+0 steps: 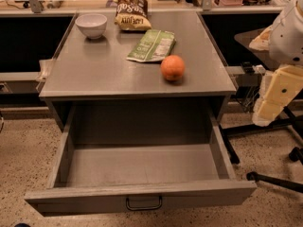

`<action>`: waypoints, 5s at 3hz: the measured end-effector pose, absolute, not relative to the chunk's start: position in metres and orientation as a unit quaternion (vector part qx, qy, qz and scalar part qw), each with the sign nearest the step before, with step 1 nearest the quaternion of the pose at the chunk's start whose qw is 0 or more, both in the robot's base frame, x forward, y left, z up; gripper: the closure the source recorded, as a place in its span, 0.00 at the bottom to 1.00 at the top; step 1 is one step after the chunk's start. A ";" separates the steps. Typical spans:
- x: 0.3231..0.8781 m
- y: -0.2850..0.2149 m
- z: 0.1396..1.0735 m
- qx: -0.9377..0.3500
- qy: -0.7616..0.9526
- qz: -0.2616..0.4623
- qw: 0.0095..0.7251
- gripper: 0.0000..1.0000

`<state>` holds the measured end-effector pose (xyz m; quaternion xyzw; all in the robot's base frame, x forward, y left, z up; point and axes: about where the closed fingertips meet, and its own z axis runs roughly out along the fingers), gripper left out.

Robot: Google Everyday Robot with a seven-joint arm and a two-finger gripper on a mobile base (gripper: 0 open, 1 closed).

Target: Close top drawer

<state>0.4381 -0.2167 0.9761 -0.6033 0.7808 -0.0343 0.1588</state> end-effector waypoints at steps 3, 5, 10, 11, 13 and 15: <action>0.435 -0.190 0.863 -0.620 0.769 0.088 0.126 0.19; 0.371 -0.142 0.760 -0.647 0.737 0.180 0.074 0.73; 0.317 -0.119 0.753 -0.636 0.747 0.126 0.143 1.00; 0.311 -0.095 0.716 -0.660 0.735 0.103 0.114 1.00; 0.309 -0.066 0.643 -0.668 0.735 0.060 0.098 1.00; 0.325 -0.075 0.618 -0.628 0.771 0.055 0.091 1.00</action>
Offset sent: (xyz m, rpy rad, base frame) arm 0.0160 0.0098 -0.1101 0.1593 0.2250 0.0846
